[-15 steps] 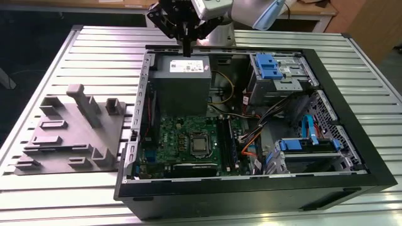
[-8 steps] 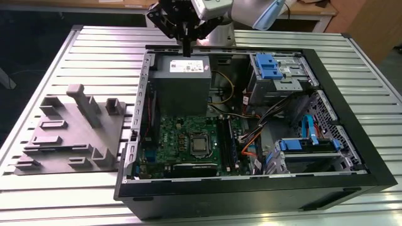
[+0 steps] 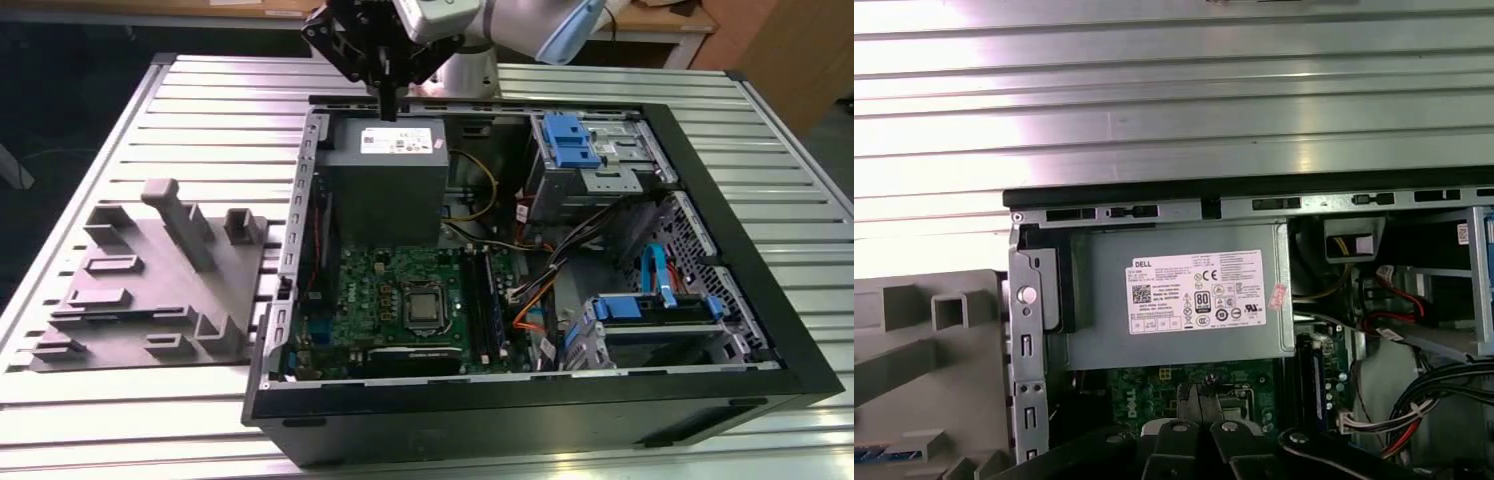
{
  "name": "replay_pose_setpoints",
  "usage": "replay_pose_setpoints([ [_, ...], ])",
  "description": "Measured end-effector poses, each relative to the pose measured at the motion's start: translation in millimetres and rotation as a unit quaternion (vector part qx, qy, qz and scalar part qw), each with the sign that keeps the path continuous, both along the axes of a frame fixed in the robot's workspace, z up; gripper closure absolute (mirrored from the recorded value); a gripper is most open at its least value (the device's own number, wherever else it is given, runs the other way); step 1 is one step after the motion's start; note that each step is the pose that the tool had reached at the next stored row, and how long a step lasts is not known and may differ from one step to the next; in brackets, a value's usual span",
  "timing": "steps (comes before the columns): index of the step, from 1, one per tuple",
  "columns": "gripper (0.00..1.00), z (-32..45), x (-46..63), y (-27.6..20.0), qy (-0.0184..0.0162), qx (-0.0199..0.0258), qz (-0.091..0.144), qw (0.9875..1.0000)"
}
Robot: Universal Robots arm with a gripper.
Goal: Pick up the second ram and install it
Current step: 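Reach for the second ram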
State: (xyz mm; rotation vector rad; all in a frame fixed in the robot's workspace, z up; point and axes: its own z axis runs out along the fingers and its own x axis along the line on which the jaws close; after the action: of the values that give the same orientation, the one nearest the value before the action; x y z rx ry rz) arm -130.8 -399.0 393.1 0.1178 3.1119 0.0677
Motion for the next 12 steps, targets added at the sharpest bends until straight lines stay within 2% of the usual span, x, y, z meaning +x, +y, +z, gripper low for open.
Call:
replay_pose_setpoints([
  [4, 0.9, 0.0, -7.4, 0.0, -0.0005, 0.0, 0.0, 1.0],
  [12, 0.9, -0.1, -22.6, 0.0, -0.0042, 0.0, 0.0, 1.0],
])
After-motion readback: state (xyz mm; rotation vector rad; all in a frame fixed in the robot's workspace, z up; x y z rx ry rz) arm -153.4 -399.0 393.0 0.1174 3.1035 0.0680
